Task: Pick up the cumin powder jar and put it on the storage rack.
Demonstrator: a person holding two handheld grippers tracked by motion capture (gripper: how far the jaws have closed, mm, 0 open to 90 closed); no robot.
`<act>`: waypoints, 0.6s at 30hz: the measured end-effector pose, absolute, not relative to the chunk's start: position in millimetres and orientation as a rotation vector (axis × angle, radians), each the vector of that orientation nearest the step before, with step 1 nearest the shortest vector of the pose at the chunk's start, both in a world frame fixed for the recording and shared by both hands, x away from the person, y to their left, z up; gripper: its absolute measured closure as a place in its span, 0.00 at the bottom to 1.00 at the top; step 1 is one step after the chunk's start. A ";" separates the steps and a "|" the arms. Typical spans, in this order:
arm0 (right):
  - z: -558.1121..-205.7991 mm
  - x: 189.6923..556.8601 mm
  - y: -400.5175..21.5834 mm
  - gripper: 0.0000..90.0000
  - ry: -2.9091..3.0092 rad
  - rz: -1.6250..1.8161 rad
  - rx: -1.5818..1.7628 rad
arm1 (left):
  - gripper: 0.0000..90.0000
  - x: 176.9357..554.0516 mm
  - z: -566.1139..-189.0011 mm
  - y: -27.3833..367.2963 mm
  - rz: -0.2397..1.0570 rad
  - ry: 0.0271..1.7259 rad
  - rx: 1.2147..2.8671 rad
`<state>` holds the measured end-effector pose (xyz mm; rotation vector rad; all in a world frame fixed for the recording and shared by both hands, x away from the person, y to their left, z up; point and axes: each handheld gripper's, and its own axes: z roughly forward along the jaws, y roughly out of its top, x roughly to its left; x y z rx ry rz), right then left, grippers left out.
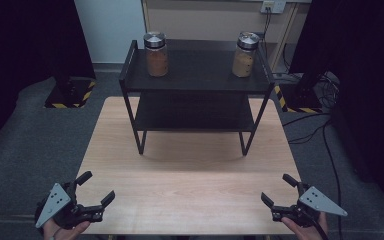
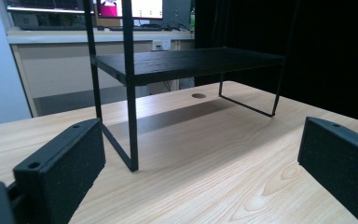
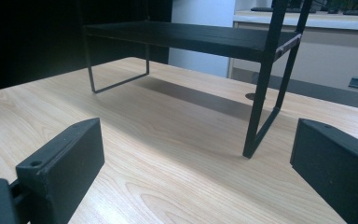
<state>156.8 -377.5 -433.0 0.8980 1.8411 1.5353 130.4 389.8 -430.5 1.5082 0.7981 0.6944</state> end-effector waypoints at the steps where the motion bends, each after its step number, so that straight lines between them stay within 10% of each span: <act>1: -433.0 156.7 -377.9 0.04 1.842 1.537 0.897 | 0.00 130.4 -430.3 389.2 0.692 0.793 1.511; 18: -432.9 155.9 -377.0 0.04 1.827 1.534 0.885 | 0.00 129.5 -431.4 389.7 0.724 0.809 1.486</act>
